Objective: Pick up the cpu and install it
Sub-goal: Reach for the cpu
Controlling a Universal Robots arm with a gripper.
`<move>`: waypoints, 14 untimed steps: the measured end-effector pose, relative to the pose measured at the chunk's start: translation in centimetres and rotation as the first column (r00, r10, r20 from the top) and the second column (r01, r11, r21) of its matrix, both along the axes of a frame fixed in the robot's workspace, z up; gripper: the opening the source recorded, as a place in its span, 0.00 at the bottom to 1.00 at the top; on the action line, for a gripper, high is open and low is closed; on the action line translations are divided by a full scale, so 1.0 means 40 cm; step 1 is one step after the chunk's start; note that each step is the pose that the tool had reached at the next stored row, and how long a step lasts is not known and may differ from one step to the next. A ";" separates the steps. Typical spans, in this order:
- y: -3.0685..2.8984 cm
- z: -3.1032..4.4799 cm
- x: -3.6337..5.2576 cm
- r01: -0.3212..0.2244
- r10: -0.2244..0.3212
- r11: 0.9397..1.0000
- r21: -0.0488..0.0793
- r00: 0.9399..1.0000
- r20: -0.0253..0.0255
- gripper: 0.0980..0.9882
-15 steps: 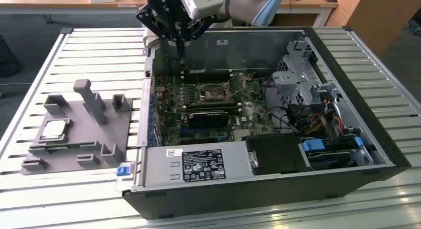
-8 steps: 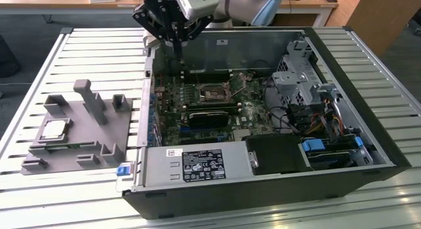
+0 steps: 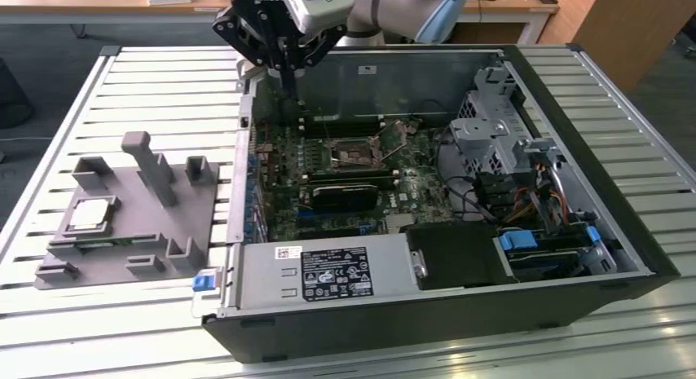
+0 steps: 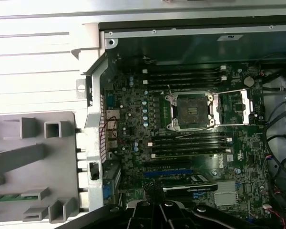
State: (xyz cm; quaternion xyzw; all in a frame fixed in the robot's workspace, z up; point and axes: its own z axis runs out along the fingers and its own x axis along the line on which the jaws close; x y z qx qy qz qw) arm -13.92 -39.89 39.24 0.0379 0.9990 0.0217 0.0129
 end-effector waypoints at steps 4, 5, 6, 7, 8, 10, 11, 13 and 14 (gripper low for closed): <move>0.000 0.000 -0.007 0.000 0.000 1.000 0.000 1.000 0.000 0.01; 0.000 -0.001 -0.008 0.000 0.000 1.000 0.000 1.000 0.000 0.01; 0.000 -0.001 -0.010 0.000 0.000 1.000 0.000 1.000 0.000 0.01; 0.000 -0.001 -0.011 0.000 0.000 1.000 0.000 1.000 0.000 0.01; 0.000 -0.001 -0.013 0.000 0.000 1.000 0.000 1.000 0.000 0.01; 0.000 -0.001 -0.016 0.000 0.000 1.000 0.000 1.000 0.000 0.01; 0.000 -0.002 -0.017 0.000 0.000 1.000 0.000 1.000 0.000 0.01; 0.000 -0.002 -0.020 0.000 0.000 1.000 0.000 1.000 -0.001 0.01; 0.000 -0.002 -0.022 0.000 0.000 1.000 0.000 1.000 -0.001 0.01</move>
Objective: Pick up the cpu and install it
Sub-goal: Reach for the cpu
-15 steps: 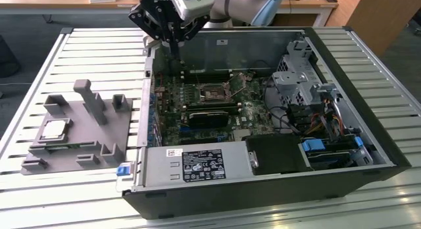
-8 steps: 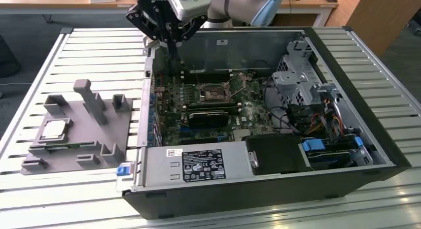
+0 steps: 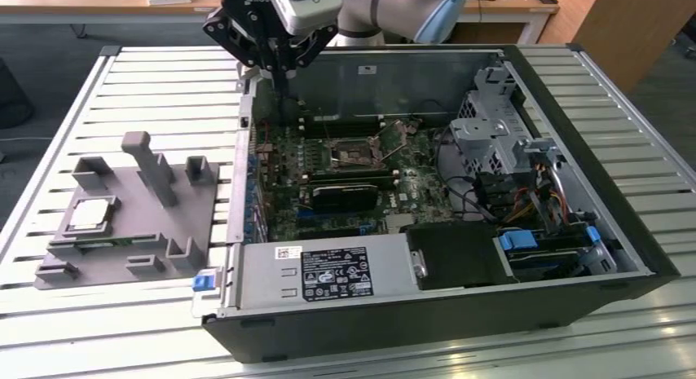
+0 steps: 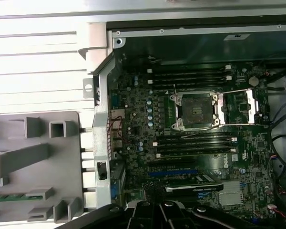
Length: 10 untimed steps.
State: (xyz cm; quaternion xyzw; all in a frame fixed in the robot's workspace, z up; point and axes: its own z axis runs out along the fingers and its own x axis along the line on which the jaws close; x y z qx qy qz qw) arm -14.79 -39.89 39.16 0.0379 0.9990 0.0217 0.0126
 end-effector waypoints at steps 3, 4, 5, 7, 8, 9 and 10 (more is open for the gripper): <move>0.000 -0.001 -0.005 0.000 0.000 1.000 0.000 1.000 0.000 0.01; 0.000 -0.001 -0.007 0.000 0.000 1.000 0.000 1.000 0.000 0.01; 0.000 -0.001 -0.008 0.000 0.000 1.000 0.000 1.000 0.000 0.01; 0.000 -0.001 -0.011 0.000 0.000 1.000 0.000 1.000 0.000 0.01; 0.000 -0.001 -0.013 0.000 0.000 1.000 0.000 1.000 0.000 0.01; 0.000 -0.002 -0.015 0.000 0.000 1.000 0.000 1.000 0.000 0.01; 0.000 -0.002 -0.017 0.000 0.000 1.000 0.000 1.000 0.000 0.01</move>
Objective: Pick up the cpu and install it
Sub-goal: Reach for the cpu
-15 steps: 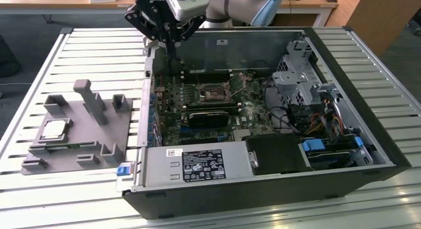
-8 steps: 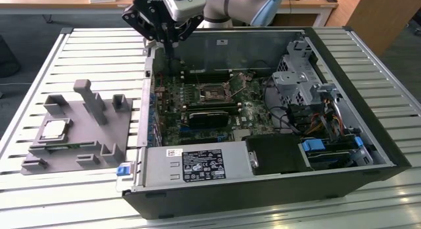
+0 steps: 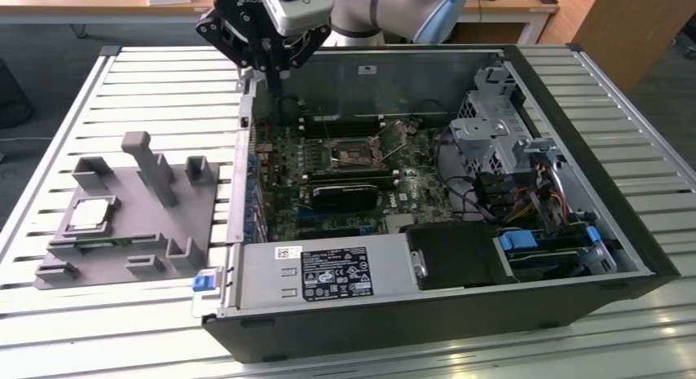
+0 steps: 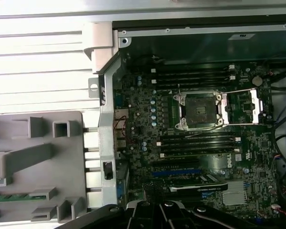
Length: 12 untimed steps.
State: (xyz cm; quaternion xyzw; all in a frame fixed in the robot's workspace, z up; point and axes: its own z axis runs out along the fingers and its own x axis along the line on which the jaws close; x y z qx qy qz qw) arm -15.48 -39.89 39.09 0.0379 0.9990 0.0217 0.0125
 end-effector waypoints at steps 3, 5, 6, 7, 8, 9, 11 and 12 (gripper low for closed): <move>0.000 -0.001 -0.005 0.000 0.000 1.000 0.000 1.000 0.000 0.01; 0.000 -0.001 -0.009 0.000 0.000 1.000 0.000 1.000 0.000 0.01; 0.000 -0.001 -0.011 0.000 0.000 1.000 0.000 1.000 0.000 0.01; 0.000 -0.001 -0.012 0.000 0.000 1.000 0.000 1.000 0.000 0.01; 0.000 -0.002 -0.014 0.000 0.000 1.000 0.000 1.000 0.000 0.01; 0.000 -0.002 -0.015 0.000 0.000 1.000 0.000 1.000 0.000 0.01; 0.000 -0.002 -0.019 0.000 0.000 1.000 0.000 1.000 0.000 0.01; 0.000 -0.002 -0.020 0.000 0.000 1.000 0.000 1.000 0.000 0.01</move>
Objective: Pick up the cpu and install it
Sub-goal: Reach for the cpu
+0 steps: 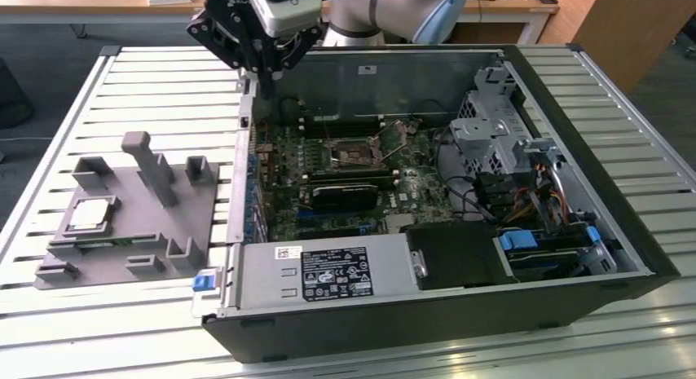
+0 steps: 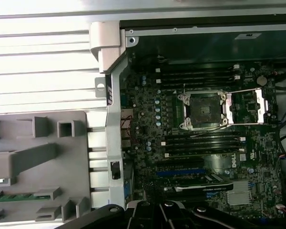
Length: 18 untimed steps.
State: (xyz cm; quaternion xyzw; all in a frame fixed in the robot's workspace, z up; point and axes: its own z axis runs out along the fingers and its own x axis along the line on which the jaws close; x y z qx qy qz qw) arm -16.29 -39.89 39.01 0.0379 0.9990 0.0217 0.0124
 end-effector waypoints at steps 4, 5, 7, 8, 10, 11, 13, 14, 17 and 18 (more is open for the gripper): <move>0.000 -0.001 -0.007 0.000 0.000 1.000 0.000 1.000 0.000 0.01; 0.000 -0.001 -0.008 0.000 0.000 1.000 0.000 1.000 0.000 0.01; 0.000 -0.001 -0.011 0.000 0.000 1.000 0.000 1.000 0.000 0.01; 0.000 -0.002 -0.013 0.000 0.000 1.000 0.000 1.000 0.000 0.01; 0.000 -0.002 -0.016 0.000 0.000 1.000 0.000 1.000 0.000 0.01; 0.000 -0.002 -0.018 0.000 0.000 1.000 0.000 1.000 0.000 0.01; 0.000 -0.002 -0.021 0.000 0.000 1.000 0.000 1.000 0.000 0.01; 0.000 -0.003 -0.023 0.000 0.000 1.000 0.000 1.000 -0.001 0.01; 0.000 -0.003 -0.028 0.000 0.000 1.000 0.000 1.000 -0.001 0.01; 0.000 -0.003 -0.030 0.000 0.000 1.000 0.000 1.000 -0.001 0.01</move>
